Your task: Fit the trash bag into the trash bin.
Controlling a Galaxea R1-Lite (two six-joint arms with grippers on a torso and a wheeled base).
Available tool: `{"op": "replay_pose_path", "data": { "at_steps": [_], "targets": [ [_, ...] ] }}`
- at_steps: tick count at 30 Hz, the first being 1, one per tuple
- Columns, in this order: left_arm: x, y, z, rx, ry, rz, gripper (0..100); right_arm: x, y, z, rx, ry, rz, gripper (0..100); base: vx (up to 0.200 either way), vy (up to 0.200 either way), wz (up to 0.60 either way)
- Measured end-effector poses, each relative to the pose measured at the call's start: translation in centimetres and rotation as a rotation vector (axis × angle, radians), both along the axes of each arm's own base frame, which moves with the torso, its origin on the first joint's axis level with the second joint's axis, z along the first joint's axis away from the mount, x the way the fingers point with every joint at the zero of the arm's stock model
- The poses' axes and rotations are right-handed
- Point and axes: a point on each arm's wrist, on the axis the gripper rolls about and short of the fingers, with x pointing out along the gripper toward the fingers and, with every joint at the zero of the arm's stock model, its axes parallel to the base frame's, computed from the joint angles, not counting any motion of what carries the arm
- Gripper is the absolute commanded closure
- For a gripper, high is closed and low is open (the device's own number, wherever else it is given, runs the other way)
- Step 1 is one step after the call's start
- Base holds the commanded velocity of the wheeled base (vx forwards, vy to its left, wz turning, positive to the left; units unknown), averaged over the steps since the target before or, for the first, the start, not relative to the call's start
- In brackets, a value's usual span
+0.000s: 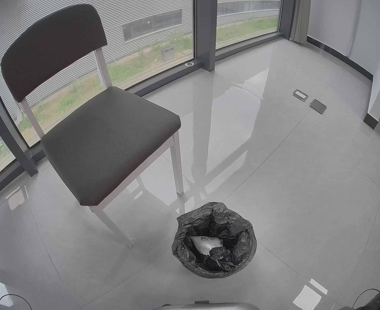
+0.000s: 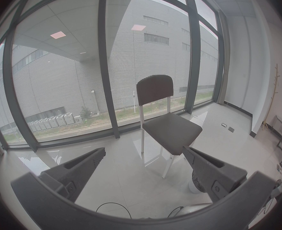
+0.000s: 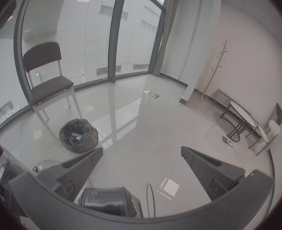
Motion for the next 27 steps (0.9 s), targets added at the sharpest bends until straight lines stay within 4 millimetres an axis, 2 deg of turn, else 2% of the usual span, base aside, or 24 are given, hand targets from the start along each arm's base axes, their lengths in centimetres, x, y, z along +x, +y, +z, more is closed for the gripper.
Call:
{"op": "replay_pose_path", "data": {
  "at_steps": [6,8,12,16,21,27],
  "targets": [
    [-1.6,-0.1,-0.8,0.002,-0.041,0.012,0,2.6,0.3,-1.2,0.012,-0.212,0.015,0,0.0,0.0,0.0],
    [-2.4,-0.1,-1.5,0.015,-0.061,0.018,0,4.1,0.5,-2.0,0.01,-0.333,0.05,0,0.0,0.0,0.0],
    [-3.2,-0.2,-2.1,0.028,-0.076,0.019,0,5.1,0.6,-2.8,0.003,-0.403,0.091,0,0.0,0.0,0.0],
    [-4.3,-0.1,-3.3,0.044,-0.105,0.018,0,6.2,0.9,-4.7,0.01,-0.41,0.179,0,0.0,0.0,0.0],
    [-5.2,0.1,-4.0,0.05,-0.14,0.009,0,6.6,1.0,-6.1,0.031,-0.345,0.211,0,0.0,0.0,0.0],
    [-5.3,0.5,-4.6,0.045,-0.147,-0.018,0,6.6,1.0,-6.4,0.056,-0.334,0.224,0,0.0,0.0,0.0]
  ]
}}
